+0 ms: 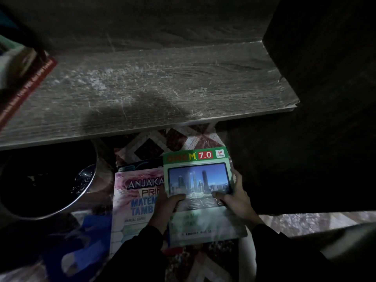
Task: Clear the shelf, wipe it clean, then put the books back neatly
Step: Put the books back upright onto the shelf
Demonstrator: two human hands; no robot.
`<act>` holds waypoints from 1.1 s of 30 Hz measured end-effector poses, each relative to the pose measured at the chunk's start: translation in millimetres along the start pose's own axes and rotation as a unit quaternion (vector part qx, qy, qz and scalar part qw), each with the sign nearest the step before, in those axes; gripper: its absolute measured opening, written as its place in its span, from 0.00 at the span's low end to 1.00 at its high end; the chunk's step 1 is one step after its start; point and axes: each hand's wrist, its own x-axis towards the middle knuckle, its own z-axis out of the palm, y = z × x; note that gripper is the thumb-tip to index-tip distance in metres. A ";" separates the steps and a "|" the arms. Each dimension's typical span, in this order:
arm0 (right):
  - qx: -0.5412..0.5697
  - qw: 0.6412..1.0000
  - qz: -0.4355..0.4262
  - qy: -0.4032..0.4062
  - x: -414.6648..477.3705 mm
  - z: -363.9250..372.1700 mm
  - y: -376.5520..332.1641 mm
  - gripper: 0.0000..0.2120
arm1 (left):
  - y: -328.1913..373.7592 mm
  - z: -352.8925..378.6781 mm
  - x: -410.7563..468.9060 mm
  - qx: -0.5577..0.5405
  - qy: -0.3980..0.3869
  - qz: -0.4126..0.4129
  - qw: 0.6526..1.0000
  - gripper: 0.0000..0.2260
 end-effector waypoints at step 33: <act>0.104 0.978 0.008 -0.179 -13.9 8.0 -27.2 0.38 | 57.5 -31.2 -50.4 0.096 -0.073 0.122 0.985 0.23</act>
